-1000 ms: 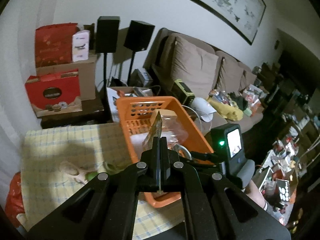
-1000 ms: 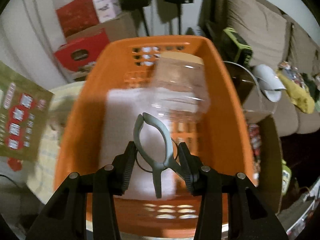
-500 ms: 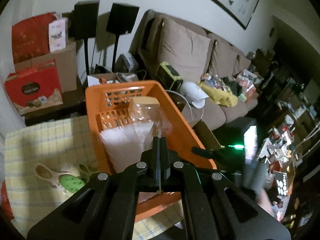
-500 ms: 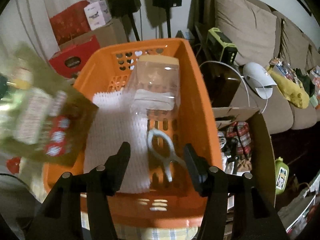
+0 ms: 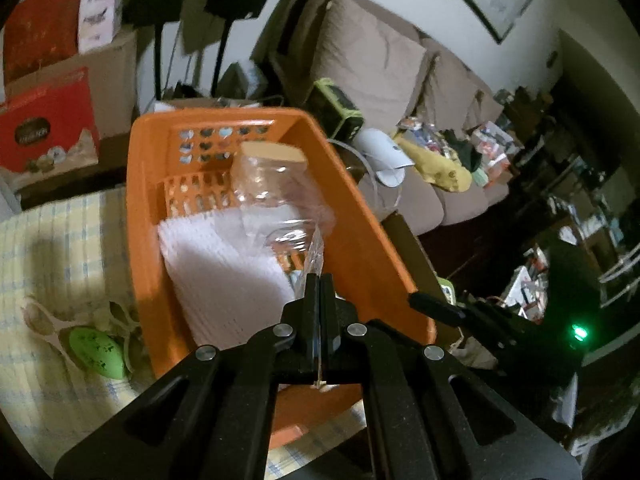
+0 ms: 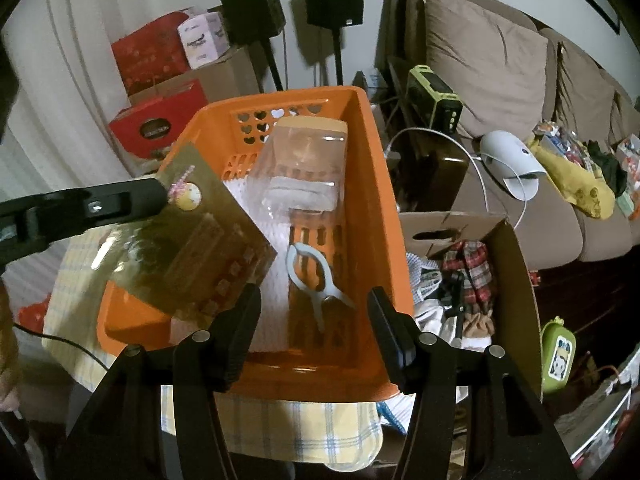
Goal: Organize objects
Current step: 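Lower the gold pouch into the basket and open the left tool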
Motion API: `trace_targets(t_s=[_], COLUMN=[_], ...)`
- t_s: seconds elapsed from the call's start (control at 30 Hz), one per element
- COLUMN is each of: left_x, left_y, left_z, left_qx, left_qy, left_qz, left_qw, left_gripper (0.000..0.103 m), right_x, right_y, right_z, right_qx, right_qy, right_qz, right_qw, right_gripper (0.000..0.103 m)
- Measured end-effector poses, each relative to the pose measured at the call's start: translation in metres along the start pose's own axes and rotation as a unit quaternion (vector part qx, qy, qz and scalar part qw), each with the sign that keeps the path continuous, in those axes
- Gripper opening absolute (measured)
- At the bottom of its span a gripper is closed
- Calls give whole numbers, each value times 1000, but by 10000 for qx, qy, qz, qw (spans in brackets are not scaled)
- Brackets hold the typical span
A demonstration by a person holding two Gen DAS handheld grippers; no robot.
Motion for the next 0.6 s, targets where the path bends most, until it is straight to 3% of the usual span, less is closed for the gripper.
trace_targets(t_s=[0.2,0.4,0.6], left_x=[0,-14,-30], left_y=[5,16,40], left_z=[39,74,73], left_qx=[366,963,1551], left_qy=[-275,-347,236], left_qz=[-69,95,278], left_qw=[9989,9947,9872], left_gripper=[0,0,0], right_x=[-4,-6,-7], right_y=[5,8,10], right_z=[3,10,13], right_qx=[-1,23,-15], right_qy=[-53,-109,-135], right_qz=[44,59,89], right_qw=[10000,9999,9999], right_gripper=[57,57,57])
Point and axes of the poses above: each gripper's, at about its wrist camera, not at the fingertips, and y roughly the way its jaws point, z to its left, x to its top, the point moved 9 cm from there along y, roughly the way its jaws point, and after that the axes turned 3 degrees about z, right-handed, at the moved point
